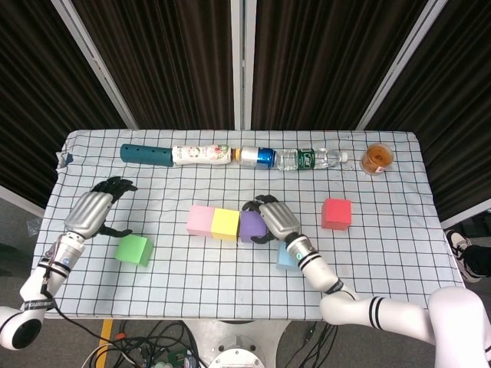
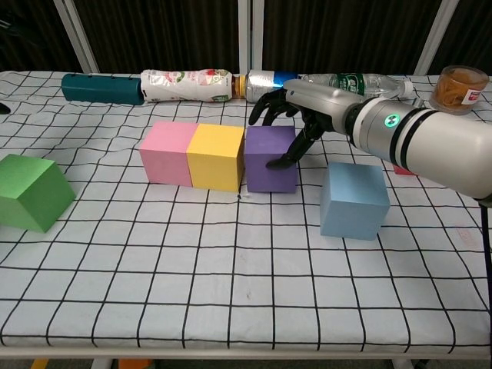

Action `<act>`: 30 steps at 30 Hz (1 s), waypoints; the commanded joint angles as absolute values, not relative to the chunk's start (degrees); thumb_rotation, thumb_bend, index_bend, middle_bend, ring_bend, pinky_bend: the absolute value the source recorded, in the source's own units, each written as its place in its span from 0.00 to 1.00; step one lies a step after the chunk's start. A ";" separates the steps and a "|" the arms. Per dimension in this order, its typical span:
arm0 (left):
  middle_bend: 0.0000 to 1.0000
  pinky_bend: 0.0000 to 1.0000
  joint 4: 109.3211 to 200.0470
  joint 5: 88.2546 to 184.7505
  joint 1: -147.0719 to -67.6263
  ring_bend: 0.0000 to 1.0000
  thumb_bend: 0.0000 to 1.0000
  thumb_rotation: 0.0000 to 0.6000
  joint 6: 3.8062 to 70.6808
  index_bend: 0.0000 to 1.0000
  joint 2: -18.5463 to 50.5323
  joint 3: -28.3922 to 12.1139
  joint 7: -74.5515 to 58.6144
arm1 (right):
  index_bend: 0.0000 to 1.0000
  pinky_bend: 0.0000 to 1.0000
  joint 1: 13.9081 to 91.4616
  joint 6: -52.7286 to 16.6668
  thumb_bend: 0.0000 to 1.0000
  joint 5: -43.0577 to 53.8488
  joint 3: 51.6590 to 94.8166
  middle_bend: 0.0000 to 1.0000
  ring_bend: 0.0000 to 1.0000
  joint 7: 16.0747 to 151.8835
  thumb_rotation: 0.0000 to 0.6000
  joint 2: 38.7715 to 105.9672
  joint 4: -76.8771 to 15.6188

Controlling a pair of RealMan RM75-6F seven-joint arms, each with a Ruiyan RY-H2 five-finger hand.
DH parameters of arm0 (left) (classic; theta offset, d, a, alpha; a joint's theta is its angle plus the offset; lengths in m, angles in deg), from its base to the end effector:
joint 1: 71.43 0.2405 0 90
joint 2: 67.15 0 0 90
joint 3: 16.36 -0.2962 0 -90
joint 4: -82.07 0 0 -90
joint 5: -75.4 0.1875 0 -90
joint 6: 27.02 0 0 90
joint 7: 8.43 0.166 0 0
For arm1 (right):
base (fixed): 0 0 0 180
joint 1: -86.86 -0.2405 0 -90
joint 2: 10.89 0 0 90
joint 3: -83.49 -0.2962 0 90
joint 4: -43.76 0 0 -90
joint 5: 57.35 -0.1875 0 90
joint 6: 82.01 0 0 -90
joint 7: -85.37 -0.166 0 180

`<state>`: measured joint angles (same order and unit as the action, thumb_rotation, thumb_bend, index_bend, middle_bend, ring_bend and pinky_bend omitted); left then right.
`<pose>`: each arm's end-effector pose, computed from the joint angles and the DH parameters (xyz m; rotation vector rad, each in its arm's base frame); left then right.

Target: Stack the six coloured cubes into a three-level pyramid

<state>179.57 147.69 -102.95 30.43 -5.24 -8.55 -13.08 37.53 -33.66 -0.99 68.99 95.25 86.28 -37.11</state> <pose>-0.2425 0.3482 0.1541 -1.6725 -1.1286 -0.9818 -0.1162 -0.3974 -0.0572 1.8638 -1.2958 1.0750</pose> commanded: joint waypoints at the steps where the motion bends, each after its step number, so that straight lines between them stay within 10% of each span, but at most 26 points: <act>1: 0.12 0.13 179.39 147.80 -102.91 0.06 0.07 1.00 30.35 0.21 -5.09 -8.54 -13.42 | 0.27 0.14 37.64 -33.22 0.18 -0.69 69.25 0.40 0.11 95.23 1.00 86.85 -36.93; 30: 0.11 0.13 178.72 148.95 -102.71 0.06 0.07 1.00 30.07 0.21 -5.14 -8.55 -14.90 | 0.25 0.14 37.57 -32.29 0.17 -1.73 68.47 0.40 0.11 96.08 1.00 88.78 -35.85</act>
